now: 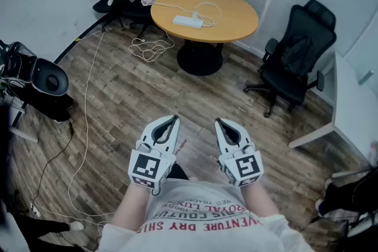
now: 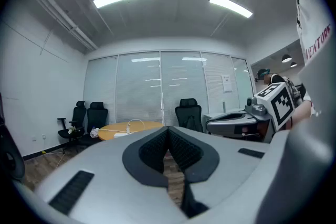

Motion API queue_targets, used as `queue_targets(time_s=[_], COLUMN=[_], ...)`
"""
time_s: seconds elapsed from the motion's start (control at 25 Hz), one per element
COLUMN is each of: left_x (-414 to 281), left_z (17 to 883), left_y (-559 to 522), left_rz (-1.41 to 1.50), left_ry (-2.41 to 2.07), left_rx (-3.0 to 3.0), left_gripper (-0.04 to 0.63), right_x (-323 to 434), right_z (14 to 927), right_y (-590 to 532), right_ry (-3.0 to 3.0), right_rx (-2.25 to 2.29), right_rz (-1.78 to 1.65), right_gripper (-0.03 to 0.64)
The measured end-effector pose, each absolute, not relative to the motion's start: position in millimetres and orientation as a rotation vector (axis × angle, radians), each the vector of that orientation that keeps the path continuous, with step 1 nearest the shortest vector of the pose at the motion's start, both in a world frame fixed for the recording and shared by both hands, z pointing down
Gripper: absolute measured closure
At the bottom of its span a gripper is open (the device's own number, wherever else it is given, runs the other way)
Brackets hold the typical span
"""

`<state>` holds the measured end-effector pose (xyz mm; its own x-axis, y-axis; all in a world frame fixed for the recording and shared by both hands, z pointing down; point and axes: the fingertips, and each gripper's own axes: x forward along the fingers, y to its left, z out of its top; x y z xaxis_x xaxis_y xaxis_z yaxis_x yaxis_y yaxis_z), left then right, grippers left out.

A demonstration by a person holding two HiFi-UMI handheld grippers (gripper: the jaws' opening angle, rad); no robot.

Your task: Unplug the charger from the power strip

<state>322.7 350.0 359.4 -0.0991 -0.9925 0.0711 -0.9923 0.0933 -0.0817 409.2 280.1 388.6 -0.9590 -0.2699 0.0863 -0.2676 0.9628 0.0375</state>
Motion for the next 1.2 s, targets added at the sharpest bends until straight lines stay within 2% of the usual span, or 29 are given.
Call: queue_targets(time_s=[0.88, 1.2], left_x=[316, 269], left_z=[377, 394], left_y=[333, 318], left_rz=[-0.187, -0.209], left_ry=[2.381, 2.433], left_rx=[-2.157, -2.138], left_gripper=[0.563, 0.563], right_x=[413, 371], right_z=[399, 420], right_y=[255, 222], right_ry=[-2.978, -2.965], right_rx=[0.519, 0.503], right_rz=[0.023, 0.068], right_gripper=[0.588, 0.588])
